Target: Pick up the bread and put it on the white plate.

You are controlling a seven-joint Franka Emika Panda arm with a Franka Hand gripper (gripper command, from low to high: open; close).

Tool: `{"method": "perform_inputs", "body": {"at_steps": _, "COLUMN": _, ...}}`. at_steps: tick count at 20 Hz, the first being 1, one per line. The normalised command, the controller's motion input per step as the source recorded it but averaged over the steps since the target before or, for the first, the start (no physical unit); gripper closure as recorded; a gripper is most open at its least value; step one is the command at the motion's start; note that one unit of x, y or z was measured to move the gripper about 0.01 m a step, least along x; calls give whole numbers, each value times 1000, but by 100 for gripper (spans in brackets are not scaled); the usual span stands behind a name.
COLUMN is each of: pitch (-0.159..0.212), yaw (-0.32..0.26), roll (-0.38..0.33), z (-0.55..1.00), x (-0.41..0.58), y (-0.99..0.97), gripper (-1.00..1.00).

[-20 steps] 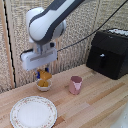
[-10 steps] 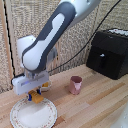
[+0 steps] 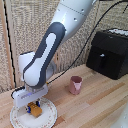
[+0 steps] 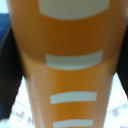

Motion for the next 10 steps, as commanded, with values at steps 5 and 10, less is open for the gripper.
{"method": "perform_inputs", "body": {"at_steps": 5, "pitch": -79, "yaw": 0, "roll": 2, "z": 100, "x": 2, "y": 17, "gripper": -100}}
{"method": "perform_inputs", "body": {"at_steps": 10, "pitch": 0, "yaw": -4, "roll": 16, "z": 323, "x": 9, "y": -38, "gripper": -100}}
